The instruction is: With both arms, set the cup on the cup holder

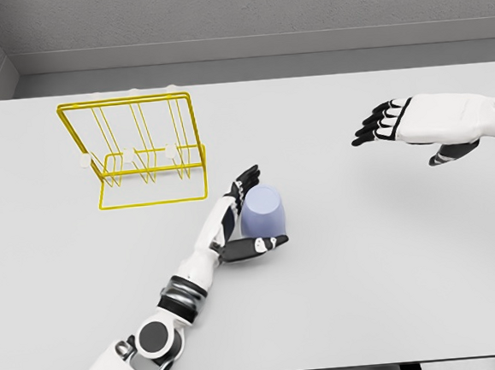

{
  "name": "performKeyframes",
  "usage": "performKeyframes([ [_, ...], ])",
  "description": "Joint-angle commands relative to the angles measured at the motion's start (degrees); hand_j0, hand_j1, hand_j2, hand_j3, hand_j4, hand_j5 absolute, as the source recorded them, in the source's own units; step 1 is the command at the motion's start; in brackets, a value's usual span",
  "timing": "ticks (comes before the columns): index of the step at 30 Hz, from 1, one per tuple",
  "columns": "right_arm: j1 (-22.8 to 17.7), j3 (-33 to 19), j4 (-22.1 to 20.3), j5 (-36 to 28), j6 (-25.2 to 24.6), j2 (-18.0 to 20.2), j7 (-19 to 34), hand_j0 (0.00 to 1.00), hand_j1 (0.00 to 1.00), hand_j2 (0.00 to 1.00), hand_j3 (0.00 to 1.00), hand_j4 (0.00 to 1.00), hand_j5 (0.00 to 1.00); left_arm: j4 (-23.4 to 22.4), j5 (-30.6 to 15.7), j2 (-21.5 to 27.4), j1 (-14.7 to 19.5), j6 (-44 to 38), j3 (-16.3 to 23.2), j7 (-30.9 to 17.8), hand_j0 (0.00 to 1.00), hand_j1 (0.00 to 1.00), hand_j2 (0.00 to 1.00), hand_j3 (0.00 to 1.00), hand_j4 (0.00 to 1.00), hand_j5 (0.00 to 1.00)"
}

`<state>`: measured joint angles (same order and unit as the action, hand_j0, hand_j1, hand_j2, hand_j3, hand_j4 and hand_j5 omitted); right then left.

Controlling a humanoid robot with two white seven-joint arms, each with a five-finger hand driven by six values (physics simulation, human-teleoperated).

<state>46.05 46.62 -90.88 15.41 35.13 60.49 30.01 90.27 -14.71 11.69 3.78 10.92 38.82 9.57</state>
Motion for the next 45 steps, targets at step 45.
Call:
performKeyframes([
  [45,-0.6,0.7,0.6,-1.8,-0.1,3.1,0.7,1.0,1.0,1.0,1.0,1.0,1.0,9.9,3.5,0.5,-1.5,0.1,-1.1,0.1,0.63,0.63,0.63,0.63,0.63,0.63],
])
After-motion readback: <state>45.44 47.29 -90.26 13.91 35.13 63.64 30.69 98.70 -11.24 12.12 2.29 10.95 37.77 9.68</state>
